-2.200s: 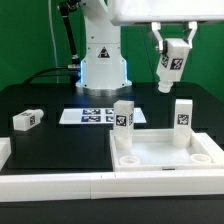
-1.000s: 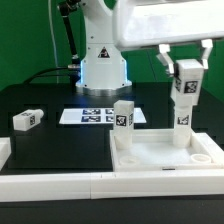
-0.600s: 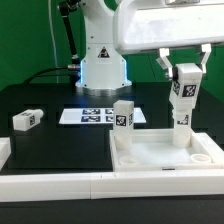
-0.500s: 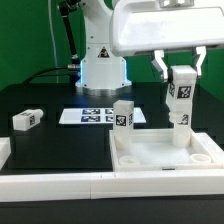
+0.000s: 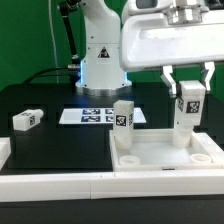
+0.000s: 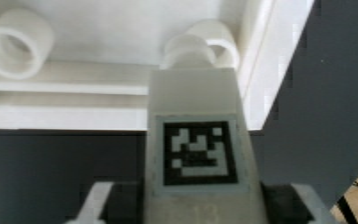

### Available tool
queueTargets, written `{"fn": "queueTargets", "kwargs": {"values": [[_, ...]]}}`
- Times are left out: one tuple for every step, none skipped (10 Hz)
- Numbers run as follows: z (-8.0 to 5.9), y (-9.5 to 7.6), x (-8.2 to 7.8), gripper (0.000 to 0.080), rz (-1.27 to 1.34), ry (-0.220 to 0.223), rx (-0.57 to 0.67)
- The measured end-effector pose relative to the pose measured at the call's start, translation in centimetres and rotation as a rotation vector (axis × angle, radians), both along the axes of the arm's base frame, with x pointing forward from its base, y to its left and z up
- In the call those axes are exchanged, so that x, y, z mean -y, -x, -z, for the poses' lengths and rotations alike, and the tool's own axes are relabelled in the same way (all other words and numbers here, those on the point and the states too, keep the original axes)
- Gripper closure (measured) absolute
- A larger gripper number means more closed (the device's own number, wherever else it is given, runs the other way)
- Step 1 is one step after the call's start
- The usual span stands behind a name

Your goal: Assemble square table

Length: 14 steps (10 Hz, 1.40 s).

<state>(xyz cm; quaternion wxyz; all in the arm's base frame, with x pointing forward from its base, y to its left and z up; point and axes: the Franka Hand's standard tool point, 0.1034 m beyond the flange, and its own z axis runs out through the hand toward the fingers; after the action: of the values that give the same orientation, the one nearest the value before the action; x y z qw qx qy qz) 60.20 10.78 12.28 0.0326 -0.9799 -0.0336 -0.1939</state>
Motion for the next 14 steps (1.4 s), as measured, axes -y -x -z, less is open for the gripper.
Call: {"fn": "queueTargets", "kwargs": {"values": [[-0.8, -0.2, 0.2, 0.0509, -0.008, 0.0, -0.021], [-0.6, -0.2, 0.4, 0.0509, -0.005, 0.004, -0.01], [-0.3, -0.1, 0.3, 0.0509, -0.006, 0.006, -0.015], [-0.3, -0.2, 0.3, 0.0509, 0.002, 0.007, 0.008], [0.1, -0.3, 0.1, 0.0509, 0.019, 0.01, 0.05], [0.5, -0.3, -0.6, 0.0509, 0.045, -0.005, 0.049], [0.7, -0.5, -1.0, 0.0509, 0.059, -0.013, 0.052], [0.9, -0.5, -1.3, 0.0509, 0.067, -0.017, 0.054], [1.2, -0.6, -1.5, 0.0509, 0.069, -0.017, 0.056], [1.4, -0.6, -1.6, 0.0509, 0.071, -0.018, 0.054], [1.7, -0.6, -1.9, 0.0509, 0.076, -0.02, 0.051], [2.0, -0.7, -2.1, 0.0509, 0.085, -0.022, 0.055], [2.1, -0.6, -2.2, 0.0509, 0.088, -0.023, 0.053], [2.2, -0.6, -2.3, 0.0509, 0.091, -0.025, 0.053]]}}
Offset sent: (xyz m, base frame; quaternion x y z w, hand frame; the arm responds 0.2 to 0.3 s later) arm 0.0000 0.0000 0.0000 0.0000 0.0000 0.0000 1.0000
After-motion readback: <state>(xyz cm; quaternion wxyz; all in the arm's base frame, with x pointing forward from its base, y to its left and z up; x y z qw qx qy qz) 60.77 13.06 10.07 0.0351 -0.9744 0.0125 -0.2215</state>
